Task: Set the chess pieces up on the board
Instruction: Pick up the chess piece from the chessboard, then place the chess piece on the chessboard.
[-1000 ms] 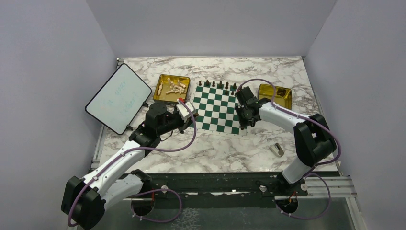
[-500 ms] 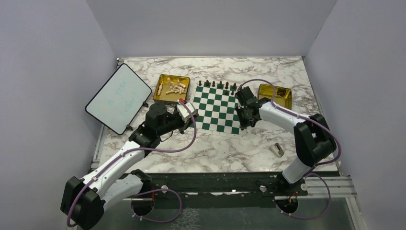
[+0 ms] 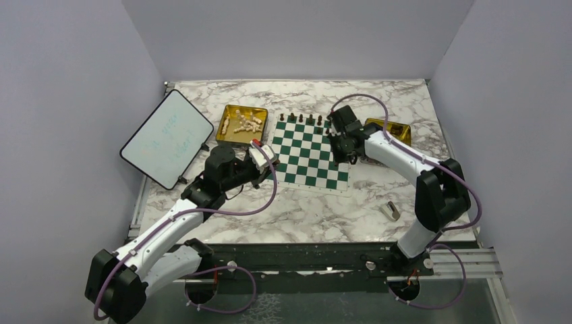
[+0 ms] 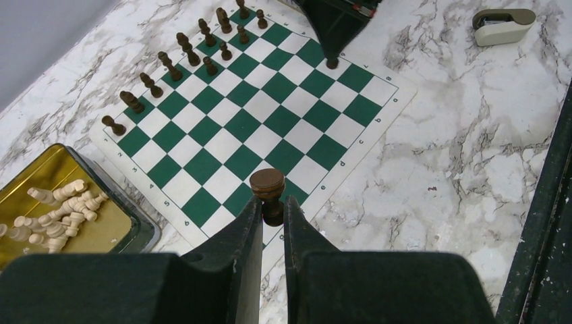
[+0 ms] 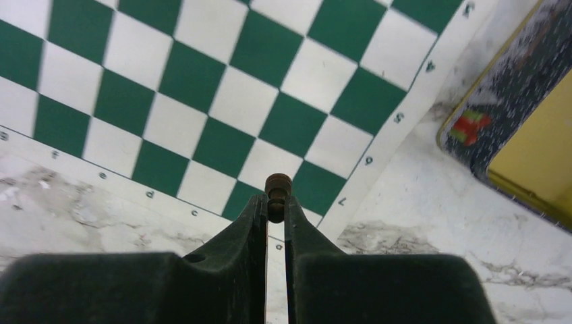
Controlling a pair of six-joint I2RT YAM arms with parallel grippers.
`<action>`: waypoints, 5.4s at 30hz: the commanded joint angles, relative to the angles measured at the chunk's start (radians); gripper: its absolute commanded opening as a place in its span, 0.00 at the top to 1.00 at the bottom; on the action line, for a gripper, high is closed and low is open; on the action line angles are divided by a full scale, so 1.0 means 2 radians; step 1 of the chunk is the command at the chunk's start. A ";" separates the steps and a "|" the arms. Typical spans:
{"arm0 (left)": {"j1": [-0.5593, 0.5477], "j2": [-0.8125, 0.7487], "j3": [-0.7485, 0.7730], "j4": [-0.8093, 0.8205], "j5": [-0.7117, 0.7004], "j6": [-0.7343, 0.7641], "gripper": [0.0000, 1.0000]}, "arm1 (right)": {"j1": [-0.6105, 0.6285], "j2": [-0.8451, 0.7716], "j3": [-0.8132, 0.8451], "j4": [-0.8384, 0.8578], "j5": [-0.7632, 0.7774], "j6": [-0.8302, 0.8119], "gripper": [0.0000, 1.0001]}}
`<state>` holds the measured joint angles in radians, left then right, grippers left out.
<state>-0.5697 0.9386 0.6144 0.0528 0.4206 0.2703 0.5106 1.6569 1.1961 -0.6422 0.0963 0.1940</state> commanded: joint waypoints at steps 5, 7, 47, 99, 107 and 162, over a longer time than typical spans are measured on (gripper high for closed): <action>-0.002 -0.014 0.000 -0.004 -0.010 0.006 0.90 | 0.003 0.088 0.144 -0.008 -0.013 -0.030 0.87; -0.003 -0.015 0.000 -0.003 -0.008 0.005 0.90 | 0.003 0.114 0.175 -0.003 -0.015 -0.036 0.87; -0.004 -0.025 0.000 0.003 0.001 0.001 0.90 | 0.003 0.376 0.473 -0.046 0.023 -0.046 0.85; -0.006 -0.012 -0.003 0.003 0.000 0.000 0.90 | -0.001 0.193 0.345 -0.008 -0.104 -0.013 0.57; -0.007 -0.016 -0.012 0.026 0.014 -0.008 0.90 | 0.006 0.051 0.171 0.140 -0.279 0.056 0.53; -0.007 0.014 -0.006 0.014 0.018 -0.008 0.89 | 0.068 0.022 0.028 0.231 -0.472 0.154 0.72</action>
<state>-0.5785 0.9653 0.5957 0.0654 0.4297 0.2638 0.6403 1.6798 1.2499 -0.1757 -0.8547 0.5072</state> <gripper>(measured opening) 0.139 0.287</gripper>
